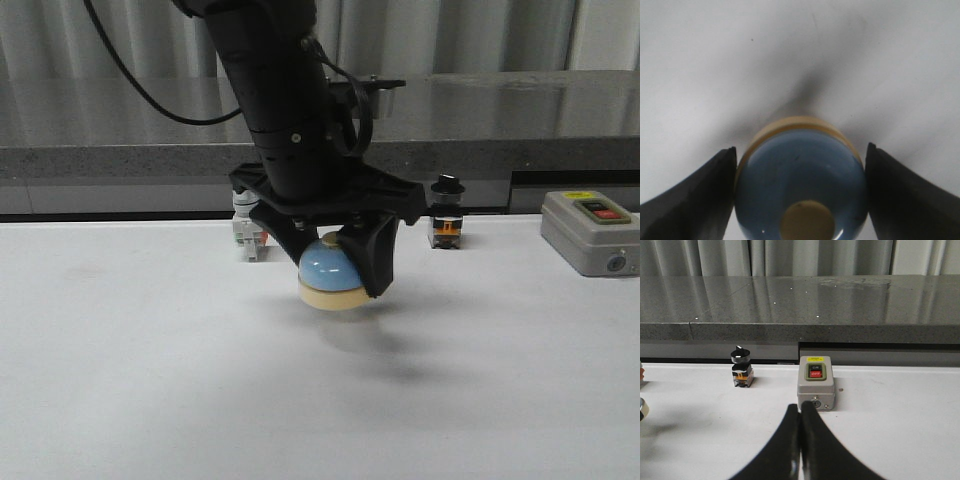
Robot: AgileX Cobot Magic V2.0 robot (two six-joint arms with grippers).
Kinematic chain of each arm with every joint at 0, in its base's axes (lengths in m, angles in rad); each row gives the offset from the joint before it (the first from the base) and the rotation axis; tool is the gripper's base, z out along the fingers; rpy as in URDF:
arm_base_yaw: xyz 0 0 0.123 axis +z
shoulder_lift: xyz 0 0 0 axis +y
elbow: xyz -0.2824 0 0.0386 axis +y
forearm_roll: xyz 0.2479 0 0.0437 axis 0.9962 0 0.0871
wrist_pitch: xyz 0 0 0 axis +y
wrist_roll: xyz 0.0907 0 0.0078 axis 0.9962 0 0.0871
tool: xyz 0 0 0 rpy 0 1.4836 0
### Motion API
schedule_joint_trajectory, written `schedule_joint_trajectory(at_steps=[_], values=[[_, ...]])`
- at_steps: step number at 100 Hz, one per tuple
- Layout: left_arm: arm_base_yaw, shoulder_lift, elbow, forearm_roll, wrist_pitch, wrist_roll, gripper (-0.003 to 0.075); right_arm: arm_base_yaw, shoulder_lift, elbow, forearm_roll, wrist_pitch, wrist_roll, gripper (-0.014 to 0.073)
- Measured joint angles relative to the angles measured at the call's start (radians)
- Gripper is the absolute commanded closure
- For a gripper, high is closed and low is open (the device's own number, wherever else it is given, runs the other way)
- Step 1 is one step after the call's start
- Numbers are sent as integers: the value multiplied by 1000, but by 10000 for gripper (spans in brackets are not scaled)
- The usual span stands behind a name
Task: Place and press bell with both arms
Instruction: 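Carry the bell with the left gripper to the table center, then set the bell down and open the left gripper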
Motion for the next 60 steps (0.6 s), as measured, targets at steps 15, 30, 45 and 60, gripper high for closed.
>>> schedule_joint_trajectory(at_steps=[15,30,45,60], values=[[0,19,0,0,-2,0,256,0,0,0,0,0,0,655],[0,23,0,-4,-7,0,199,0,0,0,0,0,0,655],[0,23,0,-10,-13,0,209,0,0,0,0,0,0,655],[0,23,0,-12,-13,0,217,0,0,0,0,0,0,655]])
